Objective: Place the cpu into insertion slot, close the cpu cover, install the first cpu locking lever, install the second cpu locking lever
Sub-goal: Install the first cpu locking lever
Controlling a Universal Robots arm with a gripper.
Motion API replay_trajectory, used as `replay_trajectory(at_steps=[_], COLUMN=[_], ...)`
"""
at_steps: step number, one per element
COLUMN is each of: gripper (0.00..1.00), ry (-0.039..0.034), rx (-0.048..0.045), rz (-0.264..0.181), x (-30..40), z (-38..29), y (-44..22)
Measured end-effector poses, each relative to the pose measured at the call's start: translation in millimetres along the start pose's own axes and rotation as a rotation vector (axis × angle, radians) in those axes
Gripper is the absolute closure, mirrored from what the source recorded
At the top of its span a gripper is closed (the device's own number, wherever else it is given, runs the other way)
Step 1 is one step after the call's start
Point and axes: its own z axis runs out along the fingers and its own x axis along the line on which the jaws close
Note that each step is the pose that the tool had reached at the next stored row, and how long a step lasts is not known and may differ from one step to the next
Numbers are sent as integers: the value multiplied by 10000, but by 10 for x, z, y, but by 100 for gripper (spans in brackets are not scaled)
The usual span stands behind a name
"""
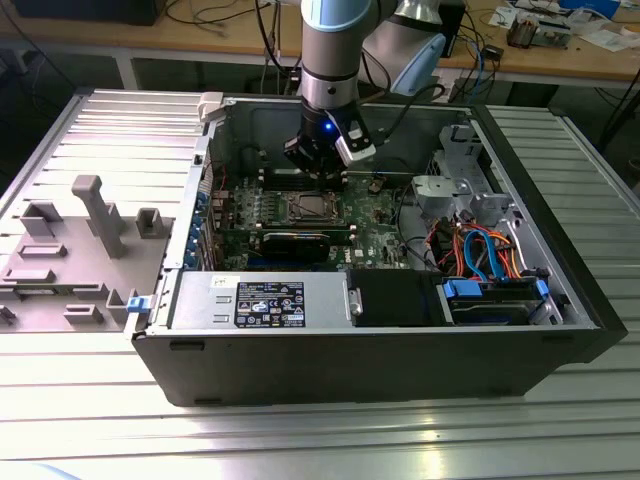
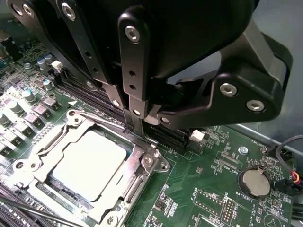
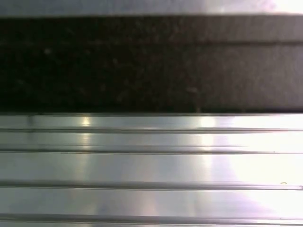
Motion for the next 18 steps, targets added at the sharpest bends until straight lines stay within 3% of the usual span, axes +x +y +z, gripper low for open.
replay_trajectory(at_steps=[5, 11, 18], gripper=[89, 89, 89], ry=[1, -1, 0], rx=[87, 86, 140], rz=[-1, 0, -1], x=[0, -3, -9], z=[23, 1, 25], y=[-2, 0, -6])
